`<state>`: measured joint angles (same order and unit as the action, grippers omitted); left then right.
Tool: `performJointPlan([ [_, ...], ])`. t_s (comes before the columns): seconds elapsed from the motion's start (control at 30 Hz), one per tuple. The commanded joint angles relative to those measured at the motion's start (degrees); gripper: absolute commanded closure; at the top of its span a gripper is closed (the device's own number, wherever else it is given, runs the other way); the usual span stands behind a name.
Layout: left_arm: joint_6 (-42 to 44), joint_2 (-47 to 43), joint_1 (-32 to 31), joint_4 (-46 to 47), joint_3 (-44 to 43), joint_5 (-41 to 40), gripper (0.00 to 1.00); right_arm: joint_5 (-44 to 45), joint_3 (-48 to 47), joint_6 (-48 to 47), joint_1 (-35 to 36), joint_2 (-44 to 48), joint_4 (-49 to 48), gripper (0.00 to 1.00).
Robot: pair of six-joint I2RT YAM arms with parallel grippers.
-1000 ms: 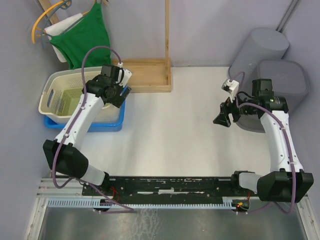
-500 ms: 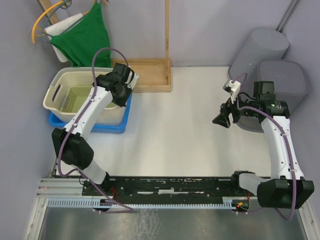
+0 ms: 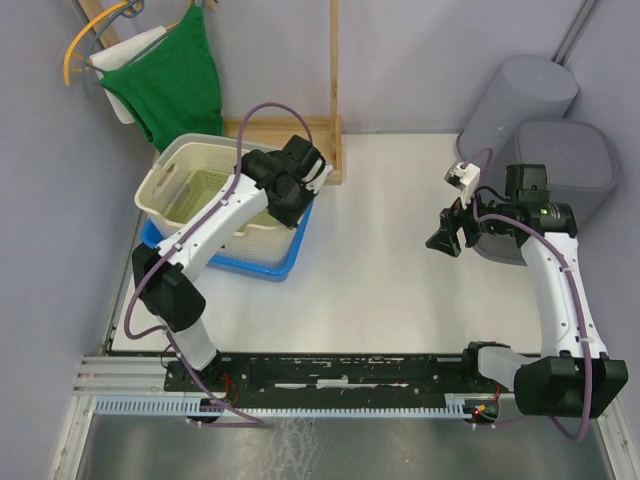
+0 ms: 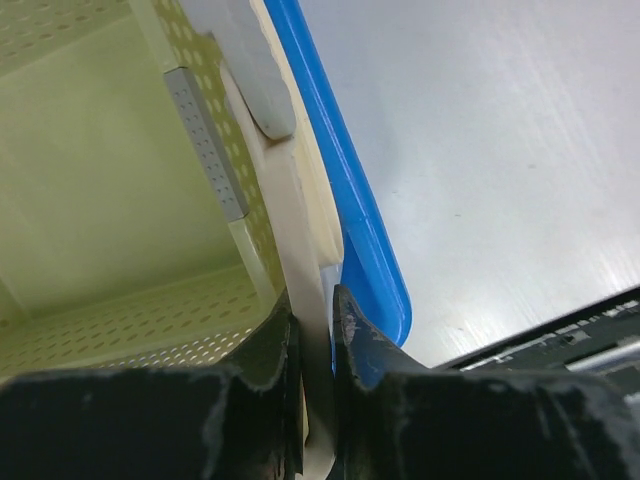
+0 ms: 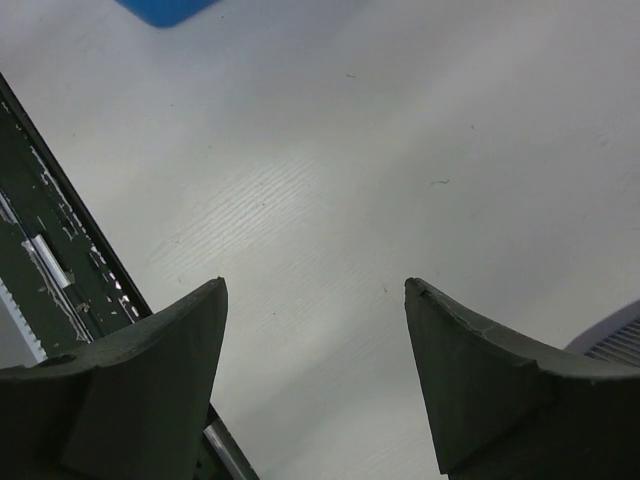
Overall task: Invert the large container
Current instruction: Move the container to the center of the board.
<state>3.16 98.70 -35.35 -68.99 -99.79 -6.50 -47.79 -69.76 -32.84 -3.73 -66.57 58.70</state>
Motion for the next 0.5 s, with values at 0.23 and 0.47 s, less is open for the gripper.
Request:
performJointPlan([
  [0.23,6.88,16.64,-18.73,-3.24,-13.37,24.83,0.97,7.79,3.88,4.56,0.16,1.31,-11.47,0.20],
  [0.47,7.04,21.72,-20.90,-3.34,-22.99,26.50,0.91,7.37,5.03,5.60,-2.22,2.30,-13.79,0.20],
])
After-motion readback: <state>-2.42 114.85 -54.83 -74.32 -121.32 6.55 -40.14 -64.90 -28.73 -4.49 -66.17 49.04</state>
